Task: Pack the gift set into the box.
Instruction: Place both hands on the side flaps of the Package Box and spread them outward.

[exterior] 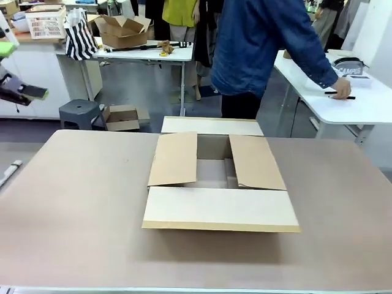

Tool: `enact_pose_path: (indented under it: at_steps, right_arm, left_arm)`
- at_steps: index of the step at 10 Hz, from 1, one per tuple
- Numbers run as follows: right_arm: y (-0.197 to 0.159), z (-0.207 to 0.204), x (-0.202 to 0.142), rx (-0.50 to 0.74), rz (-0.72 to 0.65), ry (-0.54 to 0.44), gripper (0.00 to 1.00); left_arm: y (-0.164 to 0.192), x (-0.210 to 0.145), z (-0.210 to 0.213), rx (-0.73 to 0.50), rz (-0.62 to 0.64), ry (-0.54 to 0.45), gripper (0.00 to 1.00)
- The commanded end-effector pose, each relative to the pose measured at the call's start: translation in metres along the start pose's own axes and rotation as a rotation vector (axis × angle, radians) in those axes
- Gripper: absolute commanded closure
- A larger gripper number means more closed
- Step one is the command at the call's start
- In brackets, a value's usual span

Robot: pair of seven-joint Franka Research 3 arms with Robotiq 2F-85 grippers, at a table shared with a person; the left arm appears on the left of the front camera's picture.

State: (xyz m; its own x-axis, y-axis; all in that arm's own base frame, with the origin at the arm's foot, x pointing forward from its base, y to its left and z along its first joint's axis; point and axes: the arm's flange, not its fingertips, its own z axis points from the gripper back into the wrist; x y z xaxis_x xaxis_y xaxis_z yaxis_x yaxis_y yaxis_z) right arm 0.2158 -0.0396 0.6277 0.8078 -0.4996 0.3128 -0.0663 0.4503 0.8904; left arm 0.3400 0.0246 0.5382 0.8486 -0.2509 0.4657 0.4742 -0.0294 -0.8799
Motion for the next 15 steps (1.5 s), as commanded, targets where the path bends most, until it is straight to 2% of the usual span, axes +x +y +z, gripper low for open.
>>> enact_pose_path:
  at_steps: [1, 3, 4, 5, 7, 8, 10, 12, 13, 14, 15]
  right_arm:
    - [0.014, -0.010, -0.009, -0.009, 0.078, 0.042, 0.00]
    - [0.014, -0.010, -0.009, -0.009, 0.078, 0.042, 0.00]
    - [0.014, -0.010, -0.009, -0.009, 0.078, 0.042, 0.00]
    - [0.014, -0.010, -0.009, -0.009, 0.078, 0.042, 0.00]
    - [0.014, -0.010, -0.009, -0.009, 0.078, 0.042, 0.00]
    - [0.014, -0.010, -0.009, -0.009, 0.078, 0.042, 0.00]
    - [0.014, -0.010, -0.009, -0.009, 0.078, 0.042, 0.00]
    - [0.014, -0.010, -0.009, -0.009, 0.078, 0.042, 0.00]
    - [0.014, -0.010, -0.009, -0.009, 0.078, 0.042, 0.00]
    - [0.014, -0.010, -0.009, -0.009, 0.078, 0.042, 0.00]
    - [0.014, -0.010, -0.009, -0.009, 0.078, 0.042, 0.00]
  left_arm:
    - [-0.021, -0.007, -0.001, 0.094, -0.076, 0.055, 0.00]
    - [-0.021, -0.007, -0.001, 0.094, -0.076, 0.055, 0.00]
    - [-0.017, -0.003, -0.003, 0.081, -0.038, 0.039, 0.00]
    - [-0.025, 0.009, -0.025, 0.271, -0.001, 0.064, 0.00]
    - [-0.031, 0.039, -0.083, 0.445, 0.062, 0.195, 0.00]
    - [-0.031, 0.048, -0.115, 0.506, 0.080, 0.266, 0.00]
    - [-0.016, 0.047, -0.167, 0.670, 0.123, 0.323, 0.00]
    - [0.007, 0.040, -0.203, 0.727, 0.183, 0.458, 0.00]
    - [0.014, 0.039, -0.209, 0.871, 0.165, 0.361, 0.00]
    - [0.018, 0.036, -0.219, 0.904, 0.148, 0.344, 0.00]
    - [0.008, 0.038, -0.214, 0.769, 0.145, 0.412, 0.00]
